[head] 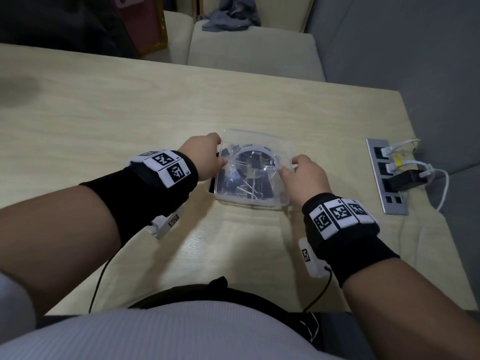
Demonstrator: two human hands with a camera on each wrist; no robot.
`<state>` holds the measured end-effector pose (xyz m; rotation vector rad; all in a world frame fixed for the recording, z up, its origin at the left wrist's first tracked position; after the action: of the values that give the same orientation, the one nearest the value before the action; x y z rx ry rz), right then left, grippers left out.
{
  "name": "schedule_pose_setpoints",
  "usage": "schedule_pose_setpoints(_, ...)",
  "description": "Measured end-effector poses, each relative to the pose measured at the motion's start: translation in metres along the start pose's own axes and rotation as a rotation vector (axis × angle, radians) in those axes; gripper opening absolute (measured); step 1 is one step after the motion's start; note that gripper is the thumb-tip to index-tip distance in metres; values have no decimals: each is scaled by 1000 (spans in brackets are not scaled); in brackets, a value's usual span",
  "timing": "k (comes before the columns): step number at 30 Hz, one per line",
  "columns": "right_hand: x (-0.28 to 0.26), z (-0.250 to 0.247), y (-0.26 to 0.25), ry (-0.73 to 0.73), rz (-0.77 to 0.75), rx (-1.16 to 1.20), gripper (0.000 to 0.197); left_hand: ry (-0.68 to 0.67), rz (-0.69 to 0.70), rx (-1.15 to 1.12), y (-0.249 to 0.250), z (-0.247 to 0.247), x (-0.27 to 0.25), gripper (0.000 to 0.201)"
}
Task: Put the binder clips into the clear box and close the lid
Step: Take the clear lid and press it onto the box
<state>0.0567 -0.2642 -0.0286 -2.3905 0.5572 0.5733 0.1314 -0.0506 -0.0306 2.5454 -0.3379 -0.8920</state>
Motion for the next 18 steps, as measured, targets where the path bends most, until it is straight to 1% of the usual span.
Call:
schedule_pose_setpoints(3, -1, -6, -3, 55, -32, 36, 43, 66, 20, 5, 4, -6, -1, 48)
schedule_pose_setpoints(5, -2, -4, -5, 38, -56, 31, 42, 89, -12, 51, 3, -11, -1, 43)
schedule_pose_setpoints(9, -4, 9, -9, -31, -76, -14, 44, 1, -139, 228, -3, -7, 2, 30)
schedule_pose_setpoints(11, -3, 12, -10, -28, -78, -17, 44, -39, -153, 320, -1, -4, 2, 24)
schedule_pose_setpoints(13, -1, 11, -10, -18, -73, -4, 41, -51, -159, 368, 2, -3, 1, 22)
schedule_pose_setpoints(15, 0, 11, -9, -13, -73, 2, 38, -40, -171, 352, 3, -5, 0, 24)
schedule_pose_setpoints(18, 2, 13, -9, -21, -82, 29, 35, 8, -179, 252, 0, -14, -2, 29)
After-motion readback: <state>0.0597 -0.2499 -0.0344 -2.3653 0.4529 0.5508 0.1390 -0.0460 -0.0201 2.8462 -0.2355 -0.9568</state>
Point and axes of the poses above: each hand's wrist, its own x-axis towards the middle knuckle, its own z-axis out of the palm, y = z × x, the point moved 7 cm from there along x, towards the middle knuckle, and after that the axes turned 14 degrees about -y, right-handed, at the moved point
